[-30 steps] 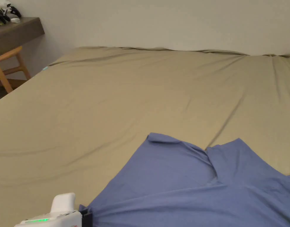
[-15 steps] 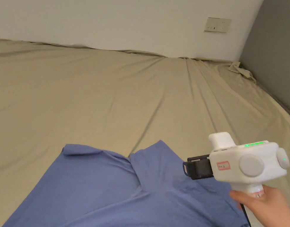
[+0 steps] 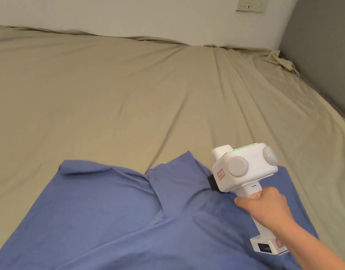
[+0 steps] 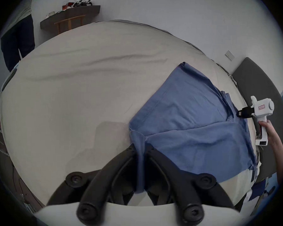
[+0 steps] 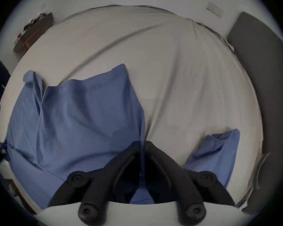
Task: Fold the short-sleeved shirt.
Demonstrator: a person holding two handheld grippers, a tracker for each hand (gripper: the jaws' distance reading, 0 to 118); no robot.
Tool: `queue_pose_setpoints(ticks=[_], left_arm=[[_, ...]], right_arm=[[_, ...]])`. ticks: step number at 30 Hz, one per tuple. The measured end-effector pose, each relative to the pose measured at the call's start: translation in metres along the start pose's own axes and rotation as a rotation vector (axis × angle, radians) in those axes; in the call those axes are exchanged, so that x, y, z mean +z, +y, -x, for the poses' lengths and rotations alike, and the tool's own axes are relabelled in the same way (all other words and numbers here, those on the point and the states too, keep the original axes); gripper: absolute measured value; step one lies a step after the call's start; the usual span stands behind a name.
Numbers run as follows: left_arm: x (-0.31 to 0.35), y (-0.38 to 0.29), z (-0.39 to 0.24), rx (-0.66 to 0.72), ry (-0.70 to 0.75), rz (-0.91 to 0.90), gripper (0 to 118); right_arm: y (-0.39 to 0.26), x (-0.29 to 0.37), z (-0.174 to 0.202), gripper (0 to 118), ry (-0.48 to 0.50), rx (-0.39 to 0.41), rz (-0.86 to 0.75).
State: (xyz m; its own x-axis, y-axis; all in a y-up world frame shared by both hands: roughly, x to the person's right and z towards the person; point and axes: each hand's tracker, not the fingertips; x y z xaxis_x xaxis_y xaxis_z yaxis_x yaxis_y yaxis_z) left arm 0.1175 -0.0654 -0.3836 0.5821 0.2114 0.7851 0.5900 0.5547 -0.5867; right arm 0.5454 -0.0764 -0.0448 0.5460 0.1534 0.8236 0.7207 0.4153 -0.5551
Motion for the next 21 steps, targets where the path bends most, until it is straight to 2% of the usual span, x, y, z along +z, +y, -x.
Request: queue_pose_setpoints(ticks=[1, 5, 7, 9, 10, 14, 17, 18, 21], left_arm=[[0.003, 0.002, -0.004, -0.006, 0.003, -0.005, 5], [0.032, 0.018, -0.024, -0.045, -0.039, -0.094, 5], [0.054, 0.035, -0.038, -0.090, -0.082, -0.147, 5], [0.080, 0.057, -0.061, -0.136, -0.149, -0.217, 5], [0.092, 0.068, -0.069, -0.162, -0.189, -0.248, 5], [0.149, 0.130, -0.117, -0.302, -0.291, -0.431, 5], [0.202, 0.174, -0.165, -0.438, -0.212, -0.593, 5], [0.216, 0.187, -0.175, -0.452, -0.199, -0.632, 5], [0.265, 0.223, -0.206, -0.463, -0.300, -0.729, 5]], right_arm=[[-0.003, 0.006, 0.000, 4, -0.004, 0.006, -0.023], [-0.010, 0.064, -0.013, 4, 0.035, -0.083, -0.195], [-0.014, 0.104, -0.026, 4, 0.084, -0.138, -0.280], [-0.019, 0.150, -0.044, 4, 0.180, -0.182, -0.335], [-0.023, 0.171, -0.050, 4, 0.191, -0.196, -0.392], [-0.039, 0.277, -0.074, 4, 0.117, -0.200, -0.611], [-0.050, 0.357, -0.094, 4, 0.073, -0.198, -0.766], [-0.052, 0.381, -0.101, 4, 0.058, -0.208, -0.811], [-0.050, 0.443, -0.121, 4, 0.010, -0.221, -0.931]])
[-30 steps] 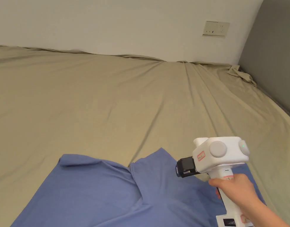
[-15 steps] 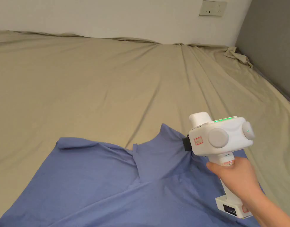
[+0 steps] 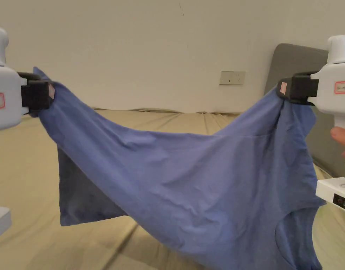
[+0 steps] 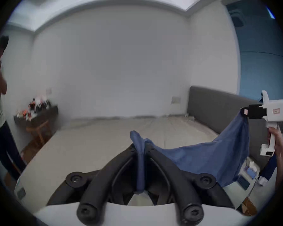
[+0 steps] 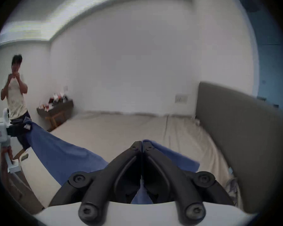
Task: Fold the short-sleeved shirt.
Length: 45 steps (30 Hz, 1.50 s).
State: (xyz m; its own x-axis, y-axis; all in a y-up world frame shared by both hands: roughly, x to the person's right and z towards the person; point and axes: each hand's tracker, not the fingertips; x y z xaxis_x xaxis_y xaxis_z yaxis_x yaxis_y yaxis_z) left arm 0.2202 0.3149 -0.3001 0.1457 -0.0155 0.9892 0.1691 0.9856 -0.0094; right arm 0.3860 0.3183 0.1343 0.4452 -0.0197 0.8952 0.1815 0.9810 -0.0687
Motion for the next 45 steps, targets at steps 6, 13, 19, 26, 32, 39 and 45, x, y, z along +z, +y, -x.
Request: queue_pose_setpoints(ticks=[6, 13, 19, 26, 32, 39, 45], left_arm=[[-0.013, 0.096, -0.023, -0.224, 0.076, -0.098, 5], [-0.081, 0.155, 0.012, -0.252, 0.186, 0.005, 5], [-0.147, 0.192, 0.072, -0.053, 0.236, 0.014, 5], [-0.210, 0.181, 0.119, -0.044, 0.328, -0.023, 5], [-0.283, 0.071, 0.158, 0.090, 0.312, 0.099, 5], [-0.348, -0.084, 0.164, 0.329, 0.178, 0.331, 5], [-0.342, -0.123, 0.157, 0.280, 0.173, 0.390, 5]], right_arm=[[0.088, 0.012, -0.020, 3, 0.000, -0.016, -0.107], [0.167, -0.065, -0.030, 3, -0.055, -0.013, -0.114], [0.225, -0.138, -0.020, 4, -0.101, -0.027, -0.146], [0.259, -0.187, 0.004, 3, -0.122, 0.008, -0.265], [0.176, -0.258, 0.013, 4, -0.102, 0.121, -0.139], [-0.011, -0.350, 0.002, 4, -0.033, 0.039, 0.124], [-0.093, -0.346, -0.004, 4, -0.009, -0.013, 0.215]])
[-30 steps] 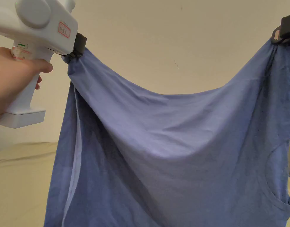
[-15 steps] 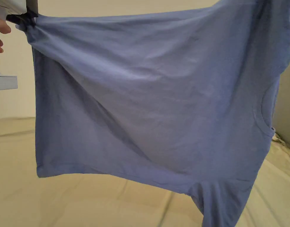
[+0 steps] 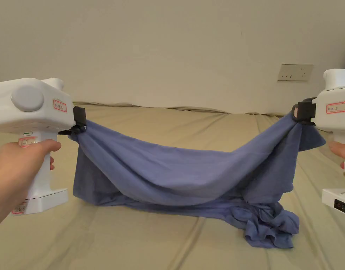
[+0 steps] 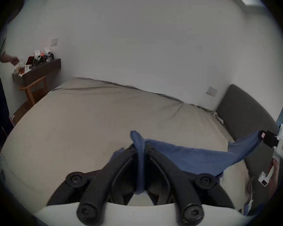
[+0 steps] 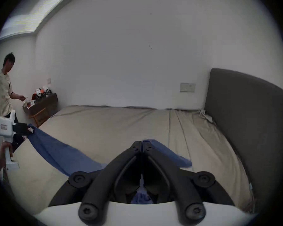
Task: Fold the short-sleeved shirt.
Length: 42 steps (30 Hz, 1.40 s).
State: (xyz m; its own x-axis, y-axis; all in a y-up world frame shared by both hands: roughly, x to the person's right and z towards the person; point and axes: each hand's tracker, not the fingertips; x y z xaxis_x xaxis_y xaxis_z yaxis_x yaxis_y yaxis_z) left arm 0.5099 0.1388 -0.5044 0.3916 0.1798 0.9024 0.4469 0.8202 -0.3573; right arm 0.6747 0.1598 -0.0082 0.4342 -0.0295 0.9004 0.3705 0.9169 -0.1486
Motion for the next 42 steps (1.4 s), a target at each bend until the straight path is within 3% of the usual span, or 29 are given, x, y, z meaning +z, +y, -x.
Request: queue_pose_setpoints(ticks=[3, 7, 9, 16, 21, 25, 31, 32, 33, 34, 35, 36, 38, 42], left_arm=[[0.024, -0.021, 0.005, -0.038, -0.017, -0.004, 5], [0.086, -0.089, 0.014, -0.098, -0.061, -0.022, 5], [0.120, -0.130, 0.020, -0.098, -0.143, -0.007, 5], [0.232, -0.262, 0.037, -0.077, -0.103, 0.046, 5], [0.304, -0.339, 0.046, -0.116, -0.043, 0.132, 5], [0.331, -0.382, 0.053, -0.124, 0.003, 0.225, 5], [0.314, -0.411, 0.054, -0.121, 0.020, 0.354, 5], [0.312, -0.412, 0.053, -0.097, 0.025, 0.374, 11], [0.312, -0.412, 0.054, -0.098, 0.026, 0.375, 33], [0.315, -0.413, 0.052, -0.113, 0.029, 0.384, 83], [0.323, -0.412, 0.049, -0.160, 0.050, 0.374, 93], [0.328, -0.412, 0.052, -0.211, 0.091, 0.359, 93], [0.351, -0.404, 0.042, -0.285, 0.158, 0.333, 93], [0.388, -0.390, 0.026, -0.221, 0.153, 0.240, 93]], right_arm=[[-0.028, 0.030, -0.004, 3, 0.030, -0.029, 0.001], [-0.091, 0.100, -0.003, 3, 0.048, -0.007, 0.006], [-0.124, 0.134, -0.003, 3, 0.063, -0.026, 0.039], [-0.242, 0.277, -0.010, 3, 0.064, -0.131, 0.091], [-0.309, 0.376, -0.011, 3, 0.009, -0.149, 0.138], [-0.343, 0.418, -0.014, 4, -0.010, -0.155, 0.225], [-0.378, 0.412, -0.016, 4, -0.005, -0.137, 0.350], [-0.378, 0.407, -0.015, 4, 0.000, -0.129, 0.375], [-0.375, 0.402, -0.015, 5, -0.004, -0.126, 0.407], [-0.370, 0.397, -0.013, 41, -0.039, -0.105, 0.443], [-0.368, 0.394, -0.009, 90, -0.065, -0.078, 0.473], [-0.364, 0.391, -0.005, 117, -0.063, -0.038, 0.496], [-0.348, 0.399, 0.007, 118, -0.131, 0.021, 0.416], [-0.333, 0.393, 0.024, 118, -0.118, -0.023, 0.449]])
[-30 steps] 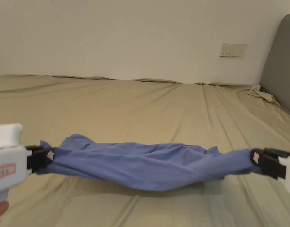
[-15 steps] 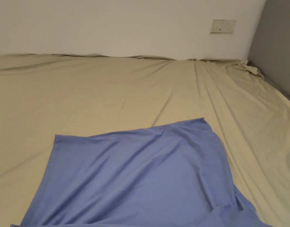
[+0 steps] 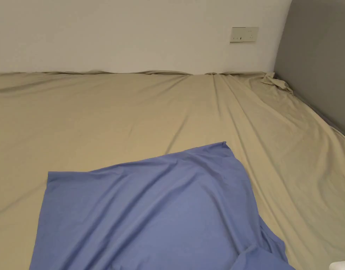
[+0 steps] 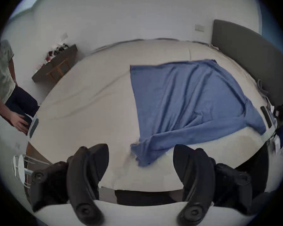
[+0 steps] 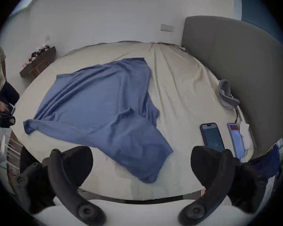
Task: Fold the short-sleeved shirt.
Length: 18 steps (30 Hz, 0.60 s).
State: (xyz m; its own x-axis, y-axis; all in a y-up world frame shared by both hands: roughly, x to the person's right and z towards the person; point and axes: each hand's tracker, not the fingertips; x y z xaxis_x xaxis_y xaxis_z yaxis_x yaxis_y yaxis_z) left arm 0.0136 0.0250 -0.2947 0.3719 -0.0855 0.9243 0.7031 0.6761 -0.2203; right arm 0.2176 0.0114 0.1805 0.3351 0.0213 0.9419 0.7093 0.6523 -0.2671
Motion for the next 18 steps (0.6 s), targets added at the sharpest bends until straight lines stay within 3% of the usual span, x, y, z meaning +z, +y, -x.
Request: queue_pose_setpoints(ticks=[1, 2, 3, 4, 5, 7, 9, 12, 13, 14, 16, 17, 18], left_arm=[[0.003, -0.001, 0.000, 0.040, -0.029, -0.026, 86], [0.004, 0.000, -0.004, 0.047, -0.057, -0.049, 62], [0.002, 0.001, -0.005, 0.037, -0.039, -0.036, 13], [-0.006, 0.003, -0.008, 0.033, -0.033, -0.033, 0], [-0.008, 0.003, -0.011, 0.033, 0.004, -0.032, 0], [-0.017, 0.007, -0.016, -0.013, -0.056, 0.063, 0], [-0.020, 0.007, -0.021, -0.017, -0.037, 0.035, 0], [-0.025, 0.002, -0.020, 0.042, -0.076, 0.051, 3], [-0.031, 0.002, -0.017, 0.073, -0.097, 0.070, 32], [-0.038, -0.003, -0.013, 0.111, -0.094, 0.084, 50], [-0.058, -0.007, -0.003, 0.109, -0.093, 0.095, 70], [-0.070, -0.009, 0.002, 0.107, -0.075, 0.109, 87], [-0.079, -0.013, 0.005, 0.115, -0.032, 0.127, 87]], right_arm=[[-0.001, -0.002, 0.004, 102, 0.034, -0.002, 0.012], [0.000, -0.004, 0.007, 58, 0.100, 0.006, -0.001], [0.001, -0.009, 0.009, 2, 0.113, -0.019, 0.001], [0.002, -0.015, 0.012, 2, 0.115, -0.058, 0.014], [-0.001, -0.015, 0.012, 2, 0.112, -0.061, -0.010], [0.002, -0.015, 0.018, 2, 0.139, -0.004, 0.021], [0.001, -0.013, 0.026, 2, 0.143, 0.018, 0.004], [0.004, -0.011, 0.026, 2, 0.172, 0.010, 0.004], [0.003, -0.013, 0.030, 2, 0.176, 0.011, 0.005], [0.004, -0.013, 0.030, 2, 0.181, 0.016, 0.008], [0.005, -0.012, 0.032, 2, 0.191, 0.030, 0.012], [0.005, -0.013, 0.036, 2, 0.199, 0.036, 0.016], [0.005, -0.013, 0.037, 2, 0.207, 0.040, 0.021]])
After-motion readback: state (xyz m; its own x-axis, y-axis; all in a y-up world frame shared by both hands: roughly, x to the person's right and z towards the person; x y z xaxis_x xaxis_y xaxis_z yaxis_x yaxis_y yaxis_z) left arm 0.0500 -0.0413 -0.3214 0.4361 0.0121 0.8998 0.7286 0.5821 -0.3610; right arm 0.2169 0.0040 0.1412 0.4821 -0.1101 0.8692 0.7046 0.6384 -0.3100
